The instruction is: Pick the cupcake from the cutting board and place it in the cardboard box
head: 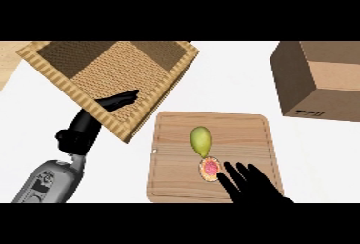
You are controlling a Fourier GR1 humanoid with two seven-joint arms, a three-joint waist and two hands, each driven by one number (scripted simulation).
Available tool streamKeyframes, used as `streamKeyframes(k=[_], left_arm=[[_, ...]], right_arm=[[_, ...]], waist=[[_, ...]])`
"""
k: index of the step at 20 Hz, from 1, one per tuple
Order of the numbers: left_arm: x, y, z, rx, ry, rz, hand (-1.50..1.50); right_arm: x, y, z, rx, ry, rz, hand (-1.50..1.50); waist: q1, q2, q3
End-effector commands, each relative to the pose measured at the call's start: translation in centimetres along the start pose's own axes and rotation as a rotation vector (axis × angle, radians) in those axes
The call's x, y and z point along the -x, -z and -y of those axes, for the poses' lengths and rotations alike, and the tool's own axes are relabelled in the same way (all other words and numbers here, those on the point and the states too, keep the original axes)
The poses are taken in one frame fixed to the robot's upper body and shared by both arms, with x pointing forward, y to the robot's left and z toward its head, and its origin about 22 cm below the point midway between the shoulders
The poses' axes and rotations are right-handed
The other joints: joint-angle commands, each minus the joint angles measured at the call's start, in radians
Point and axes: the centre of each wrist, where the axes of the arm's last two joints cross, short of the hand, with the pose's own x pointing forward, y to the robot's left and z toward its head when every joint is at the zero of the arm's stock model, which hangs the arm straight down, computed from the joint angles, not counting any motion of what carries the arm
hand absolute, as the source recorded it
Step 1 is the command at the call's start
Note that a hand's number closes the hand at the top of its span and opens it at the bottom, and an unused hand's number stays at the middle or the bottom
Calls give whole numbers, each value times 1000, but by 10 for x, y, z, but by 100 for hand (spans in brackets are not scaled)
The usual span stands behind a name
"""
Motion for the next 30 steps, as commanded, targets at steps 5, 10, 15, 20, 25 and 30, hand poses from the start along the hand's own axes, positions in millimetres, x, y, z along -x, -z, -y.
streamKeyframes(k=[5,10,15,20,25,30], left_arm=[[15,-4,16,74,-13,-73,0],[6,-1,12,72,-22,-85,0],[1,-13,8,86,-8,-82,0],[24,-6,31,90,-20,-90,0],[15,-4,19,72,-7,-84,0],[10,-11,11,87,-22,-100,0]], right_arm=[[-35,25,-11,-17,2,-25,-150],[-23,54,-27,-59,-6,-69,-150],[-6,62,-33,-44,13,-99,-150],[-29,79,-40,-8,-6,-41,-150],[-18,73,-66,-56,-36,-56,-150],[-21,84,-49,-97,-29,-72,-150]], waist=[[1,7,-1],[1,8,0],[3,7,0],[0,9,-1],[-2,8,0],[3,8,-1]])
